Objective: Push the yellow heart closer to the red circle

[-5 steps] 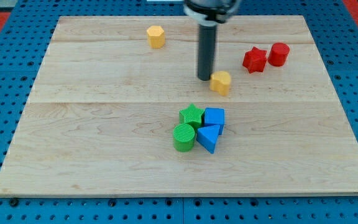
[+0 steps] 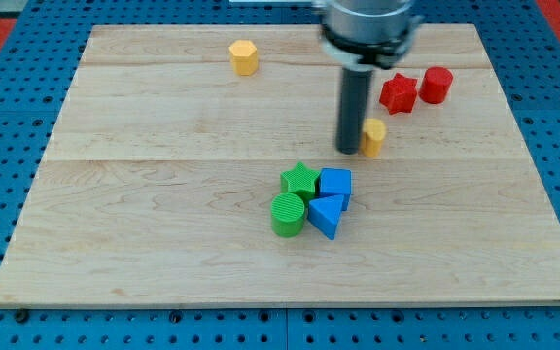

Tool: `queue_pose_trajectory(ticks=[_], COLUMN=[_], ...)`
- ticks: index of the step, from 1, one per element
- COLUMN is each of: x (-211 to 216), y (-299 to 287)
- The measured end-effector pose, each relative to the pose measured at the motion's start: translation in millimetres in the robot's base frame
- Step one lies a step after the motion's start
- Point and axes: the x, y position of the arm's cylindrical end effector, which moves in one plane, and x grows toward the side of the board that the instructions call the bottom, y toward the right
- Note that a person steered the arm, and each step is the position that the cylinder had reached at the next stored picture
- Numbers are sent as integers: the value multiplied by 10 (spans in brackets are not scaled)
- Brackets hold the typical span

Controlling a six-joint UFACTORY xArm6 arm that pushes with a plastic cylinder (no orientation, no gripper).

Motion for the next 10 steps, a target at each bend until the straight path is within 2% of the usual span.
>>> queue_pose_trajectory(ticks=[1, 2, 4, 5, 7, 10], x=[-75, -177, 40, -67, -195, -140], y=[706, 958, 112, -148, 620, 853])
